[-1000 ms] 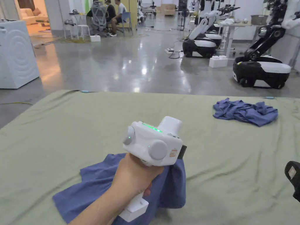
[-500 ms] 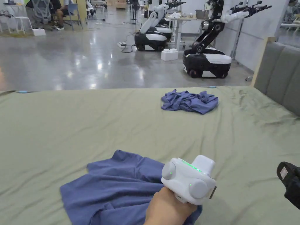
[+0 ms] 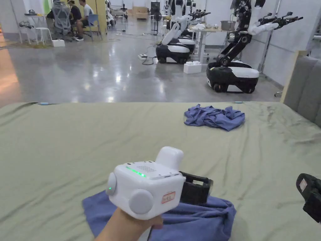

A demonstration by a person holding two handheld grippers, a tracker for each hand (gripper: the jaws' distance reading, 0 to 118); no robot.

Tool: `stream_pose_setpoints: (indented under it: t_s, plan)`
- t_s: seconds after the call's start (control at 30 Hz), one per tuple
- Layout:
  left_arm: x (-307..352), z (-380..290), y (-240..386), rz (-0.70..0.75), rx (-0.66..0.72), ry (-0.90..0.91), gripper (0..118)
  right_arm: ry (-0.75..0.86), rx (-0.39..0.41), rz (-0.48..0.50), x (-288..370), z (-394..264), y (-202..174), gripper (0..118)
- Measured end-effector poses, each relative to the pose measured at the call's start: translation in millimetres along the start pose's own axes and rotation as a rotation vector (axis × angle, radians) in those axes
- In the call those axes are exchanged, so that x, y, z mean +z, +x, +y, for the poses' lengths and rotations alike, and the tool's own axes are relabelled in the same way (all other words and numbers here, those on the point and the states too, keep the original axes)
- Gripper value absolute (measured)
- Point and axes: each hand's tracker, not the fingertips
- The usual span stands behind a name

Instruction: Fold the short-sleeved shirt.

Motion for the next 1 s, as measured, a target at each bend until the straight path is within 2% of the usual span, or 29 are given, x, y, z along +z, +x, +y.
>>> stream_pose_setpoints:
  t_s: [0.1,0.13,0.17,0.23,0.3,0.37,0.4,0.43,0.47,0.57,0.63,0.9,1.0]
  plan:
    - [78.8,-5.8,-23.2,0.349,-0.097,0.144,118,0.003,0.020,0.023,2.6,2.7,-10.4,4]
    - [104.1,-9.8,-30.3,0.424,-0.126,0.184,118,0.006,0.026,0.024,3.6,2.9,-14.9,4]
    - [127.2,-11.0,-36.0,0.466,-0.185,0.180,118,0.008,0.033,0.026,4.2,3.1,-19.6,4]
    - [166.5,-21.1,-53.4,0.510,-0.197,0.201,118,0.011,0.058,0.033,4.8,1.1,-29.1,4]
    - [201.5,-32.4,-61.3,0.561,-0.160,0.199,118,0.017,0.087,0.029,5.2,-2.0,-39.9,4]
    - [234.4,-41.7,-68.8,0.647,-0.111,0.124,118,0.013,0.090,0.040,5.5,-5.9,-49.2,4]
    - [247.6,-48.1,-72.4,0.646,-0.085,0.147,116,0.008,0.087,0.049,5.4,-7.7,-53.0,4]
    - [262.8,-59.2,-77.6,0.619,-0.045,0.239,48,0.005,0.086,0.055,5.5,-9.9,-57.2,4]
    - [270.2,-67.7,-81.2,0.678,-0.008,0.211,0,0.001,0.086,0.057,5.9,-11.9,-61.2,4]
    - [293.9,-97.1,-80.6,0.800,-0.019,0.258,0,0.003,0.094,0.067,9.7,-18.2,-69.4,4]
    - [304.5,-93.8,-83.6,0.726,0.083,0.312,0,-0.003,0.103,0.076,10.9,-20.6,-73.1,4]
    - [292.1,-81.8,-78.9,0.709,0.045,0.263,0,-0.015,0.114,0.089,12.5,-19.5,-79.8,4]
    - [273.4,-79.3,-85.7,0.642,0.079,0.176,0,-0.015,0.118,0.101,11.9,-18.2,-81.6,4]
